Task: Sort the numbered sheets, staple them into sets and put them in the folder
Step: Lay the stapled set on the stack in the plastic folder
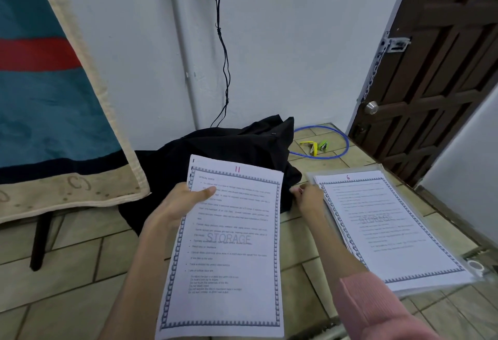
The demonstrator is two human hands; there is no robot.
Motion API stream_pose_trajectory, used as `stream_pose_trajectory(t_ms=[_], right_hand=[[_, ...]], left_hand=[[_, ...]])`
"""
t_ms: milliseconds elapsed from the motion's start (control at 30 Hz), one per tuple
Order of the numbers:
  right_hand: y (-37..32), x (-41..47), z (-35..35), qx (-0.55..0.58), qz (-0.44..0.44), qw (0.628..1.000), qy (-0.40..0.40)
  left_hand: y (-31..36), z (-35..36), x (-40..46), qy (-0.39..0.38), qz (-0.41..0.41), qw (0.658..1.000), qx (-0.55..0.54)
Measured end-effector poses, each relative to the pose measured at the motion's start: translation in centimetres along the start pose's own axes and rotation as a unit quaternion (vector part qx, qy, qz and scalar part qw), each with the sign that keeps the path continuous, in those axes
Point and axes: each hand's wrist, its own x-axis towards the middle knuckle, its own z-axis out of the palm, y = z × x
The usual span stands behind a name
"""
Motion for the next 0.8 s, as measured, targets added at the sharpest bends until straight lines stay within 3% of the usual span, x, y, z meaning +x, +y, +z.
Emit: stream_pose_trajectory(t_ms=[67,100,167,200,233,300,400,467,600,800], right_hand=[[-0.8,-0.8,-1.3,0.070,-0.022,0.997,0.036],[-1.2,-1.4,-2.3,0.179,0.001,0.984,0.016],[-1.6,-2.3,-5.1,0.389,0.077,0.907,-0.139],[-1.0,-2.5,-6.7,0.429,0.095,0.872,-0.216],[-0.5,-2.9,-8.3,0.421,0.089,0.863,-0.263],[1.4,-3.5,-11.6,0.356,0.041,0.886,-0.294],[4.6,-4.1,-15.3,0.258,-0.006,0.940,-0.222],[6.9,-3.8,-16.8,0.234,0.005,0.964,-0.125],[11.0,-2.5,-18.5,0.236,0.010,0.971,0.028],[15.3,0.3,-18.1,0.153,0.048,0.983,0.086]], left_hand=[[0.9,0.2,0.2,-0.004,0.005,1.000,-0.019],[1.4,0.5,0.6,-0.005,0.005,0.999,-0.036],[2.4,1.6,1.5,-0.005,-0.002,0.997,-0.071],[2.9,2.5,2.0,-0.006,-0.008,0.997,-0.083],[3.3,3.4,2.6,-0.008,-0.013,0.995,-0.094],[4.0,6.2,3.8,-0.019,-0.026,0.994,-0.105],[4.1,11.7,5.5,-0.057,-0.053,0.990,-0.119],[3.8,15.6,6.9,-0.084,-0.070,0.983,-0.145],[3.3,22.7,8.7,-0.108,-0.094,0.977,-0.161],[-3.1,29.7,14.2,-0.076,-0.096,0.991,-0.059]])
